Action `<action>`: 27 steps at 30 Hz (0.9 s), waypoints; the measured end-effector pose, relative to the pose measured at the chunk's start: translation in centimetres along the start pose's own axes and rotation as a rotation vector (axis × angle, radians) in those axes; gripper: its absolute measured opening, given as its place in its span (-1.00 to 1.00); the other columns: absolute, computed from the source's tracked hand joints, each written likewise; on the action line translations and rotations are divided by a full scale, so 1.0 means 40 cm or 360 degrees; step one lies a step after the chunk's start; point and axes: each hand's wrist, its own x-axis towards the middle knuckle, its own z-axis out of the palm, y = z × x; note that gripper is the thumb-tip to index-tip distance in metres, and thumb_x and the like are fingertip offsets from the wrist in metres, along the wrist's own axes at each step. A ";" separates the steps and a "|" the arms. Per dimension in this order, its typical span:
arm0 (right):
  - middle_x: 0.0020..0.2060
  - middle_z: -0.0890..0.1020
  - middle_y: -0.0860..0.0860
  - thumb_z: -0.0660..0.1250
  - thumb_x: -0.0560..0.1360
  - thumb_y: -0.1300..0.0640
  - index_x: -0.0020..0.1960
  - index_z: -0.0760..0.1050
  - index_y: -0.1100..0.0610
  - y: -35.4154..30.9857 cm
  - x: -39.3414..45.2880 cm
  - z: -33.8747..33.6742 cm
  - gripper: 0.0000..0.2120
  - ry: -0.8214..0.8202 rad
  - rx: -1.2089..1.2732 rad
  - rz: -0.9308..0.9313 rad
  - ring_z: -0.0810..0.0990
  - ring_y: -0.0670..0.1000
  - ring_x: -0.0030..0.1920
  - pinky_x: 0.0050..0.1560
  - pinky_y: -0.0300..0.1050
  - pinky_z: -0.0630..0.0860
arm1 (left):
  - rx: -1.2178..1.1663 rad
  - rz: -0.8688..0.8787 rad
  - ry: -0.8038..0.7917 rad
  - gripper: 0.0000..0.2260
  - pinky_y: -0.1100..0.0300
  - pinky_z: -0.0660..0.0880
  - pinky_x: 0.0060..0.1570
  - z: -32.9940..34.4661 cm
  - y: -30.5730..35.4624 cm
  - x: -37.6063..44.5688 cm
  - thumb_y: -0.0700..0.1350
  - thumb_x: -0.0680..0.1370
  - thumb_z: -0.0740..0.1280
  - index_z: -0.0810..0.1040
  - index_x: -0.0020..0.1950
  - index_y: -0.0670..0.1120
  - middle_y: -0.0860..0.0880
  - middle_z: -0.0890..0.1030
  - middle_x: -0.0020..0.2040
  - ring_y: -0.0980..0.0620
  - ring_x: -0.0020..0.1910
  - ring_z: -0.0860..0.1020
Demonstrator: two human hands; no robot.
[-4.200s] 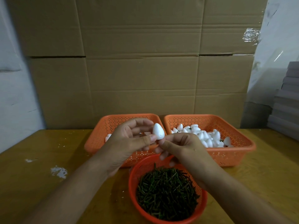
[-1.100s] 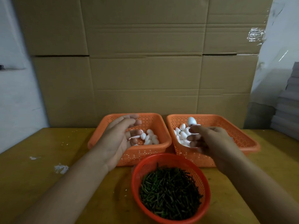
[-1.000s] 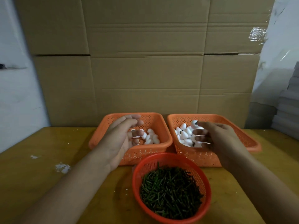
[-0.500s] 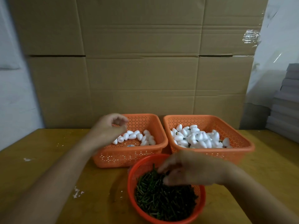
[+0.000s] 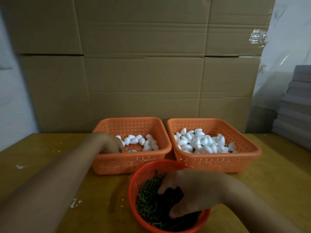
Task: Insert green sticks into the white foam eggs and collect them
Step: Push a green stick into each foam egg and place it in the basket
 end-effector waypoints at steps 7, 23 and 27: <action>0.25 0.50 -0.16 0.45 0.47 -0.13 0.39 0.44 -0.18 0.002 0.005 0.006 -0.49 0.0030 -0.0009 -0.0026 0.48 -0.11 0.25 0.25 -0.09 0.47 | -0.0170 0.0228 0.0060 -0.80 -0.08 0.37 0.40 0.007 0.016 0.014 0.01 0.60 0.33 0.59 0.11 0.33 0.09 0.42 0.45 -0.02 0.43 0.38; 0.31 0.50 -0.13 0.37 0.53 -0.16 0.42 0.42 -0.12 0.004 0.013 0.014 -0.51 0.0079 0.0023 0.0005 0.47 -0.10 0.30 0.17 -0.18 0.42 | -0.1608 0.0802 0.1253 -0.75 -0.16 0.62 0.09 0.027 0.028 -0.113 -0.03 0.50 0.52 0.62 0.12 0.22 0.22 0.67 0.05 0.03 -0.03 0.71; 0.29 0.50 -0.13 0.36 0.53 -0.18 0.41 0.42 -0.15 0.006 0.014 0.015 -0.53 0.0094 0.0046 0.0019 0.48 -0.10 0.28 0.18 -0.15 0.45 | -0.1749 0.1095 0.1281 -0.64 0.10 0.65 -0.11 0.050 0.072 -0.159 -0.22 0.58 0.42 0.59 0.26 0.18 0.17 0.66 0.10 -0.13 0.00 0.69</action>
